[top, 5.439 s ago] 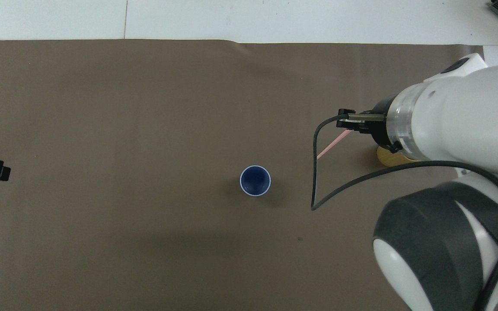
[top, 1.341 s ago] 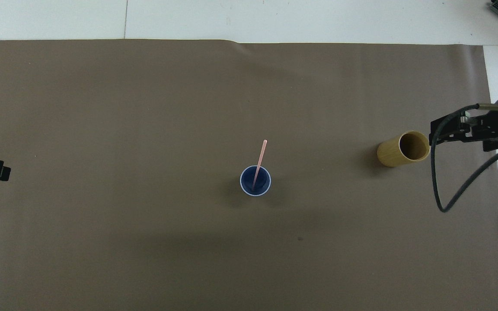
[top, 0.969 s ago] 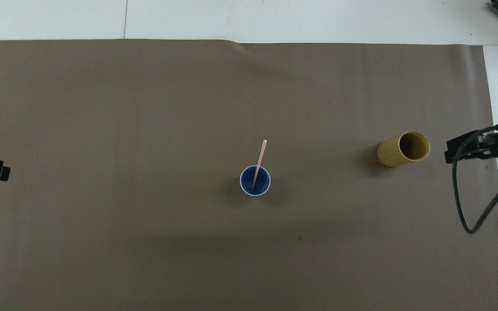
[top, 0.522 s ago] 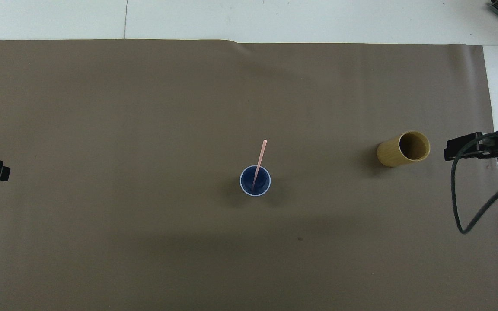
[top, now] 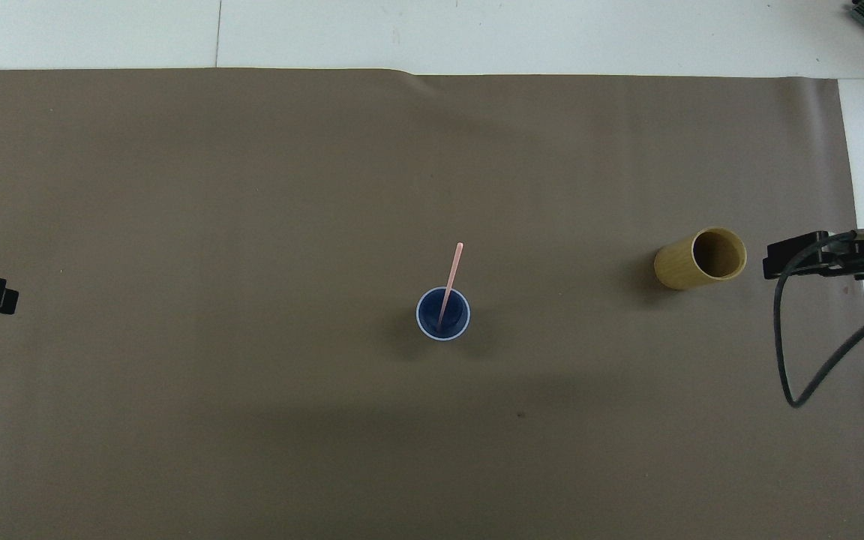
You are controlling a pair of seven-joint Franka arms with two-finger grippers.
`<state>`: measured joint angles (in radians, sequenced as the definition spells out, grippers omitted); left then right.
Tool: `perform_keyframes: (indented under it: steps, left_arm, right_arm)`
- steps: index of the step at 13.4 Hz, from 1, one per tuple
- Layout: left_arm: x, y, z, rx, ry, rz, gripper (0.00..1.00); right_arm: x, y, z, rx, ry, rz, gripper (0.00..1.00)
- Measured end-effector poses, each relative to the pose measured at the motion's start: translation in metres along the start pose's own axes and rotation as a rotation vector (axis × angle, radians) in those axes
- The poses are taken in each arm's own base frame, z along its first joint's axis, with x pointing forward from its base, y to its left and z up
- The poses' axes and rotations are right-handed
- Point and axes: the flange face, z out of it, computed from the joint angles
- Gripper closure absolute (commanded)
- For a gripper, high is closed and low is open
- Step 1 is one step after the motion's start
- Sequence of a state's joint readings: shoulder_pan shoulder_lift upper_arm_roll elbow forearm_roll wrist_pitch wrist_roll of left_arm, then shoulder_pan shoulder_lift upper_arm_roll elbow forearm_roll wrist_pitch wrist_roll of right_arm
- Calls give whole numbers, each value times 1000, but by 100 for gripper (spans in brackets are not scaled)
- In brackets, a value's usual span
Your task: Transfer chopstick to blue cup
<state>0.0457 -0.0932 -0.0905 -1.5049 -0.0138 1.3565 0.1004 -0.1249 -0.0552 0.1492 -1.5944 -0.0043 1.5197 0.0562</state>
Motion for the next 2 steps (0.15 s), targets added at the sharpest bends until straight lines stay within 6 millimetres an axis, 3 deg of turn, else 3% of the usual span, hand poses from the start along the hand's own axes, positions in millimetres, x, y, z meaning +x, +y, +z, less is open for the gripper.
perform_keyframes:
  steps: [2]
  left_arm:
    - [0,0,0,0,0,0,0]
  right_arm:
    - [0,0,0,0,-1,0,0]
